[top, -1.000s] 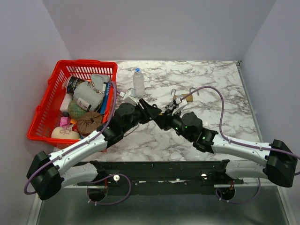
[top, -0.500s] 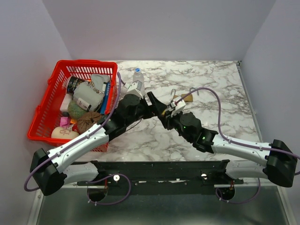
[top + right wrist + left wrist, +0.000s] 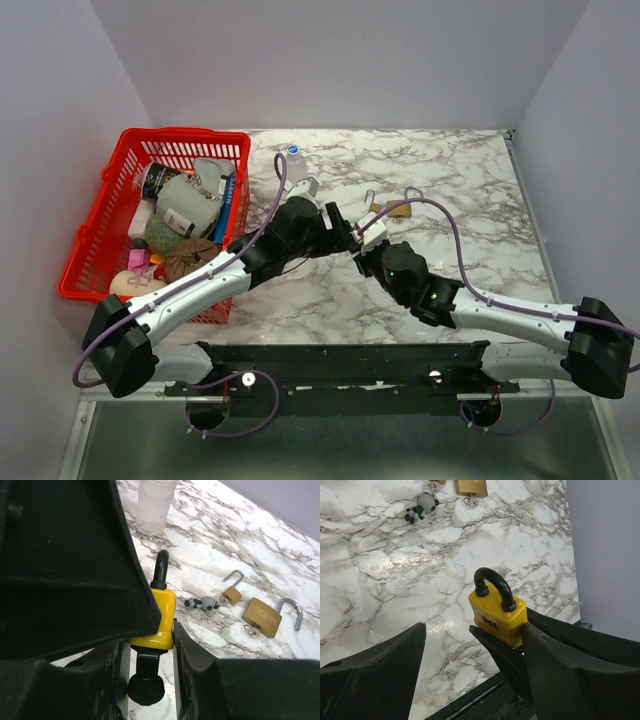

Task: Unlock with the key

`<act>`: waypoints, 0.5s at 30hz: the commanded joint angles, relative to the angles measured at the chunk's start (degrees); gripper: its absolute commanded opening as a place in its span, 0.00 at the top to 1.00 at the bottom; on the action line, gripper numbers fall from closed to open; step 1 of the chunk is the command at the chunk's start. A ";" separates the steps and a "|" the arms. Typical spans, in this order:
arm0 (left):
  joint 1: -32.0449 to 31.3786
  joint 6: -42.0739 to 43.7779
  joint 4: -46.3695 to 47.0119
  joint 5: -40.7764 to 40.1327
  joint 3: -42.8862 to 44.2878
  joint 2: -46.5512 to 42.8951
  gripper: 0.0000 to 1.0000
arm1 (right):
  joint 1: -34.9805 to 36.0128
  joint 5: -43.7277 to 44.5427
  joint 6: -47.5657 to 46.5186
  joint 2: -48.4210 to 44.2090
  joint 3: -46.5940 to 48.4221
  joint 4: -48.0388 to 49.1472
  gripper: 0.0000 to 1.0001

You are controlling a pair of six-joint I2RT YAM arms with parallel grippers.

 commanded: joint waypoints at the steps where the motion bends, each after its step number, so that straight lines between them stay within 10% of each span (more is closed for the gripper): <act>1: -0.44 -1.23 1.30 2.36 0.73 2.33 0.19 | 1.66 2.39 -5.05 0.25 0.19 5.81 0.99; 15: -0.52 -7.73 8.50 -0.71 -2.17 3.22 0.19 | 3.68 4.67 -7.51 2.02 -1.22 8.80 0.99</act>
